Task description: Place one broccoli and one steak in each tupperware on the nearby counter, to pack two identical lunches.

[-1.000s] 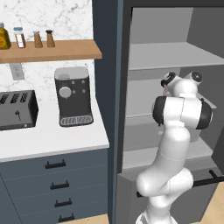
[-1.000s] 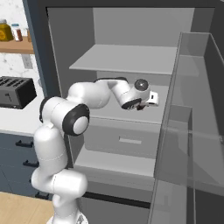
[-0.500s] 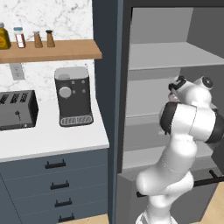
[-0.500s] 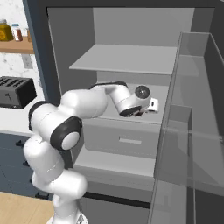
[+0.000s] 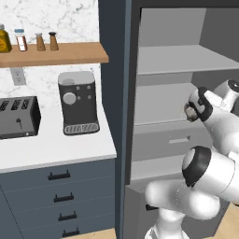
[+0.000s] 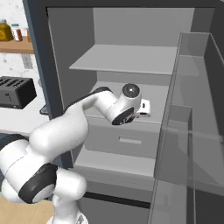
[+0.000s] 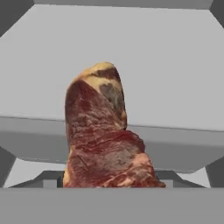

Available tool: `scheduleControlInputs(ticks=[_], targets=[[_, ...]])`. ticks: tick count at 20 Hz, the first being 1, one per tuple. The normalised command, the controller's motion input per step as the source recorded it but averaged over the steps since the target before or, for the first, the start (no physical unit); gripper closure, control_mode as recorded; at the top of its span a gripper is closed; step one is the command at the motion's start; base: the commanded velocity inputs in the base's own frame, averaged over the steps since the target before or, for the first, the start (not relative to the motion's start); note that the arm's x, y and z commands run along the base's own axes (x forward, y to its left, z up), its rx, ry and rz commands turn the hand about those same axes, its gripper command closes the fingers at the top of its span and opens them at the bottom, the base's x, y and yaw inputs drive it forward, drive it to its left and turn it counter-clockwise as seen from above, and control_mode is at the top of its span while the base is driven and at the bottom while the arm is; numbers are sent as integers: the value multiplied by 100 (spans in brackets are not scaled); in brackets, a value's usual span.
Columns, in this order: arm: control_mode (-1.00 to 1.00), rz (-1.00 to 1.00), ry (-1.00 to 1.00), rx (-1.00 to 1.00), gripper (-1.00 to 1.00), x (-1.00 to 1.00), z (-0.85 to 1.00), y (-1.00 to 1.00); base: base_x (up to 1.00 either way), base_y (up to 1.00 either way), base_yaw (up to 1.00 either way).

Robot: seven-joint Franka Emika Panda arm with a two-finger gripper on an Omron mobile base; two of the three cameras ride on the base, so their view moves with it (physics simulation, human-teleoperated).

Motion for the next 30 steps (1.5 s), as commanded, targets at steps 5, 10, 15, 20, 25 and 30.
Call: scheduleControlInputs(ticks=[5, 10, 15, 20, 25, 30], targets=[[-100, 3, 9, -8, 100, -100, 43, 45, 0, 0, 0], [-100, 0, -25, -8, 100, -100, 11, 47, 0, 0, 0], [-100, 1, -18, 0, 100, -99, 15, 56, 0, 0, 0], [-100, 8, -10, -8, 100, -83, 39, 44, 0, 0, 0], [-100, 6, 1, -10, 100, -69, 81, 39, 0, 0, 0], [-100, 8, 4, -4, 100, -40, 78, 44, 0, 0, 0]])
